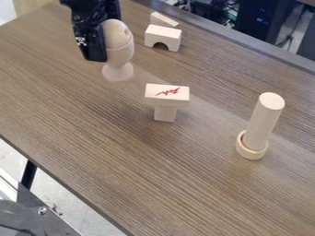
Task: Move the left object and put it into the top of center object.
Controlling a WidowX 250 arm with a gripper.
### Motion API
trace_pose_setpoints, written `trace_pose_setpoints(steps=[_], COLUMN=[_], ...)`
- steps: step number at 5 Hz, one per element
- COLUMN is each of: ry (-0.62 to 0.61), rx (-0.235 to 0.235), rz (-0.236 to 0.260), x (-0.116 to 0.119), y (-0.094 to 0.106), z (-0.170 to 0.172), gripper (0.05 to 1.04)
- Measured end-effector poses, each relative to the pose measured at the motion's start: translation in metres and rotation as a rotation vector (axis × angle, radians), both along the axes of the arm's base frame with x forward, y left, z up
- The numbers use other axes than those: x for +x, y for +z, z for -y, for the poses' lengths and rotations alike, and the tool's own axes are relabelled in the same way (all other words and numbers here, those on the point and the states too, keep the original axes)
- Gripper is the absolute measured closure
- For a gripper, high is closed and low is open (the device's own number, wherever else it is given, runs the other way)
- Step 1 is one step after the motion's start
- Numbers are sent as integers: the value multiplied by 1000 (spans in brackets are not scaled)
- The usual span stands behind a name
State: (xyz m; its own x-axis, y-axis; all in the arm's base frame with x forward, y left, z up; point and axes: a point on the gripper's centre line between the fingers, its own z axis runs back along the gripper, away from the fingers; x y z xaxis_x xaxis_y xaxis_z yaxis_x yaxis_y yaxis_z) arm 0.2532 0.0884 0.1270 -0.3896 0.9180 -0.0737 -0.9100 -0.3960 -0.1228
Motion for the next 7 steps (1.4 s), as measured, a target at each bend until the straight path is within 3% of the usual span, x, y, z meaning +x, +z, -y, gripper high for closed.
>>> trace_pose_setpoints(steps=[3,7], ry=[-41,-85], rx=[-16,-37], rz=[26,-24], x=[19,36], y=[4,-16], z=[23,42], gripper=[201,201])
